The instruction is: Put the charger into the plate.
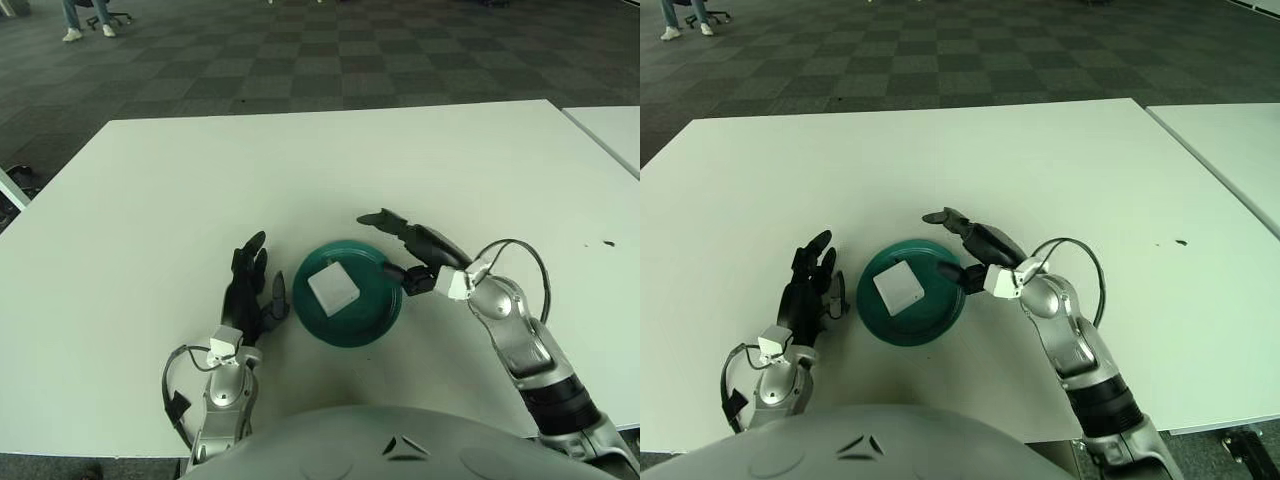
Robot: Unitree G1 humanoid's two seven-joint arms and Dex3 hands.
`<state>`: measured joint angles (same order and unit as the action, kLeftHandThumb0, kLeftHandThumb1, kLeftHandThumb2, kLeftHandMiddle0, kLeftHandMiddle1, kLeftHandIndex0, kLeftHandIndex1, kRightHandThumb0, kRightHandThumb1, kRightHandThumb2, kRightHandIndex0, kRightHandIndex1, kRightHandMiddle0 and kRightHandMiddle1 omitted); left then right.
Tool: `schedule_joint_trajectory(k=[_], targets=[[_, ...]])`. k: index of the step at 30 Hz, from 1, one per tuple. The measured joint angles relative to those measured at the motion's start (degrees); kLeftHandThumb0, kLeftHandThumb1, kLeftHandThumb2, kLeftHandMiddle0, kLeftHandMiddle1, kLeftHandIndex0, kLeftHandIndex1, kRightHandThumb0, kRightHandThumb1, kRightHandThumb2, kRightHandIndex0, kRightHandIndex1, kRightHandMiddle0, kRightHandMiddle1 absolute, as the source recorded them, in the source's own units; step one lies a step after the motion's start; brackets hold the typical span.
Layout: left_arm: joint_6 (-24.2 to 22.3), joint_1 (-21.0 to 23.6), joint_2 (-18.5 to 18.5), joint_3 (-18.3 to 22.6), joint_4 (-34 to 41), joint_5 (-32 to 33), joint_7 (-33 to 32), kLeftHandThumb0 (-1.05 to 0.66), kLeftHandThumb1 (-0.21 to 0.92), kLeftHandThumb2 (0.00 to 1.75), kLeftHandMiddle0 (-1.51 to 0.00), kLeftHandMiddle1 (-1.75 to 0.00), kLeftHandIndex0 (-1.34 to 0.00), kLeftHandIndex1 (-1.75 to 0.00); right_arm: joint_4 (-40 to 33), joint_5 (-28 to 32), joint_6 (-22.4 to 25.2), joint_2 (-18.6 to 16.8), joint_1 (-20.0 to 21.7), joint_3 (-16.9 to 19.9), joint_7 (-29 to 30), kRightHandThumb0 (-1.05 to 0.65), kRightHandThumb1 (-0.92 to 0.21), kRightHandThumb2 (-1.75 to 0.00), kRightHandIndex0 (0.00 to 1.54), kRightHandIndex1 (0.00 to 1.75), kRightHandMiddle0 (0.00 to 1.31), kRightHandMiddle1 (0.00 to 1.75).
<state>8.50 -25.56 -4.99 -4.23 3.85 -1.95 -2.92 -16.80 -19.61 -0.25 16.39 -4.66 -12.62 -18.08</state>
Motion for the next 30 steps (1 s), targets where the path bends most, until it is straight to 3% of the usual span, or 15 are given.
schedule_joint_trajectory(k=[6,11,16,22,30], targets=[[0.2,0.0,0.1,0.0,-0.5,0.6,0.1,-0.88,0.92,0.92,-0.49,-0.08,-0.06,-0.82,-1.0,1.6,2.6,-4.9,-3.9,1.8,5.1,-0.91,-0.92,-0.82,0.36,0.02,0.00,0.65],[0.5,-0.2,0.1,-0.1,-0.6,1.0,0.3,-0.87,0.92,0.93,-0.50,-0.08,-0.06,-0.82,2.8,6.7,-0.5,-5.5,-6.6,6.0,6.5,-0.87,-0.92,-0.81,0.38,0.02,0.00,0.70],[0.7,-0.7,0.4,0.0,-0.2,1.3,0.4,-0.85,0.92,0.94,-0.51,-0.08,-0.06,-0.82,5.6,12.4,0.7,-6.6,-8.8,9.8,7.1,-0.86,-0.92,-0.80,0.41,0.02,0.01,0.76],[0.2,-1.2,0.4,0.0,0.3,1.6,0.4,-0.84,0.92,0.95,-0.52,-0.07,-0.05,-0.81,5.5,16.7,2.6,-9.0,-9.4,11.8,8.7,-0.87,-0.92,-0.79,0.41,0.02,0.03,0.78],[-0.3,-1.9,0.5,0.0,1.2,1.6,0.4,-0.82,0.92,0.95,-0.52,-0.07,-0.05,-0.80,5.6,17.9,3.4,-10.3,-9.5,12.4,10.4,-0.89,-0.92,-0.80,0.41,0.01,0.04,0.79]])
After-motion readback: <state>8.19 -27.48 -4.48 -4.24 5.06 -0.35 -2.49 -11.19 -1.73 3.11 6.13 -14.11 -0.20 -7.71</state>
